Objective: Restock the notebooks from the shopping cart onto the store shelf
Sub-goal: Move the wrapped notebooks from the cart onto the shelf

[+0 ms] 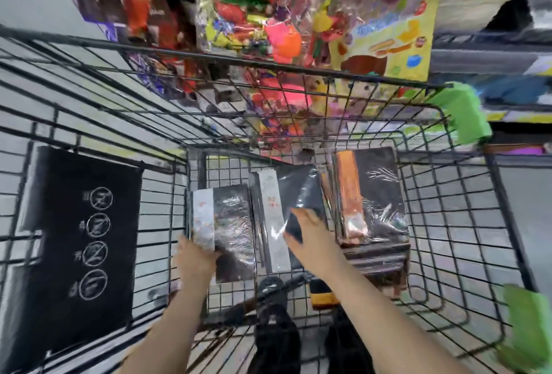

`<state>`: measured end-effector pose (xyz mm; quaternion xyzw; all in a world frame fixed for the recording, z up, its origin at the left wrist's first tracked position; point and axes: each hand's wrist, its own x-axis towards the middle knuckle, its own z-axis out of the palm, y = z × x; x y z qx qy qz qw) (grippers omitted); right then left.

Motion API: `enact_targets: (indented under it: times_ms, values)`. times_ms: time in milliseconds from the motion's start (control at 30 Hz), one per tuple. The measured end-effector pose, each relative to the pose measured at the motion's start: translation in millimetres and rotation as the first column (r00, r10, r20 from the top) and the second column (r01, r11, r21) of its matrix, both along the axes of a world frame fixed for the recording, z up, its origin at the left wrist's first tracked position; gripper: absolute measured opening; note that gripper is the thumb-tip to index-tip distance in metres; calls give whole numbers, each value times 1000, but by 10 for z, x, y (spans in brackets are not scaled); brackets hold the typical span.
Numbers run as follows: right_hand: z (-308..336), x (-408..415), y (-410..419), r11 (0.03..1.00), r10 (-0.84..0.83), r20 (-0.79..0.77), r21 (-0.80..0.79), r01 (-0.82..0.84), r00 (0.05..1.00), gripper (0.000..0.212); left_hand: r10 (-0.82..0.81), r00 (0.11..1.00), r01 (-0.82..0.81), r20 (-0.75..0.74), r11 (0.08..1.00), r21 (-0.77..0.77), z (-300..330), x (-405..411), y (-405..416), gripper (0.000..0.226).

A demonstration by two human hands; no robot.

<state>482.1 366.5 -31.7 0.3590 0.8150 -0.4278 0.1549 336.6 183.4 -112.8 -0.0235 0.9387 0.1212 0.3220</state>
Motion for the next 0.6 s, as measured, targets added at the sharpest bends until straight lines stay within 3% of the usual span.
enact_targets:
  times_ms: [100, 267, 400, 533, 600]
  values:
    - [13, 13, 14, 1000, -9, 0, -7, 9, 1000, 57, 67, 997, -65, 44, 997, -27, 82, -33, 56, 61]
    - [-17, 77, 34, 1000, -26, -10, -13, 26, 1000, 55, 104, 988, -102, 117, 994, -29, 89, 14, 114, 83]
    - [-48, 90, 60, 998, -64, -8, -29, 64, 998, 55, 249, 957, -262, 147, 963, 71, 111, 17, 92, 73]
    - [-45, 106, 67, 999, -48, 19, -13, 48, 999, 52, 380, 894, -425, 236, 886, 186, 191, -50, 104, 47]
    - [-46, 109, 79, 999, -36, 29, -6, 36, 999, 50, 437, 855, -500, 281, 839, 215, 228, -82, 111, 53]
